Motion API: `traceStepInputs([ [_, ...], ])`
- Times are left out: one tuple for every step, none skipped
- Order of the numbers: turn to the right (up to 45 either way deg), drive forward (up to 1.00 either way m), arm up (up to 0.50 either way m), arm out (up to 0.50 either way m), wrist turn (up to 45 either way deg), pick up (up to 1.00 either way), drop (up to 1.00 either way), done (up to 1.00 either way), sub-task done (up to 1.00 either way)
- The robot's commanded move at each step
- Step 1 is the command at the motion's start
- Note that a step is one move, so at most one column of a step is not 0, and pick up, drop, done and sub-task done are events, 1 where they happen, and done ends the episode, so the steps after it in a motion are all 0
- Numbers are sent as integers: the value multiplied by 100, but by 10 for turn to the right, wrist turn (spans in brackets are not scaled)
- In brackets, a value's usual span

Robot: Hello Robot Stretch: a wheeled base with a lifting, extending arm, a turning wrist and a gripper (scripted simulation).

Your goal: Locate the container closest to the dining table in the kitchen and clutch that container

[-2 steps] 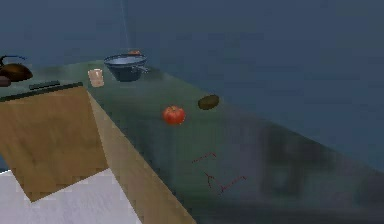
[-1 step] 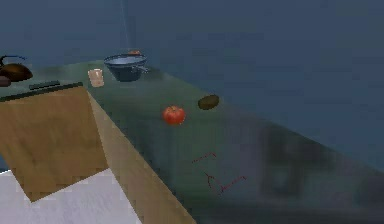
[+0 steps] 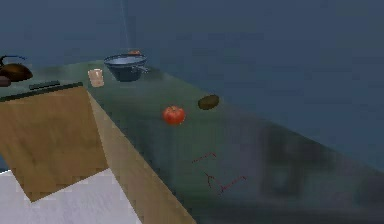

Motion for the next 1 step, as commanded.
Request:
traceStepInputs([
  [0, 0, 0, 0, 450, 0, 0, 0, 0],
])
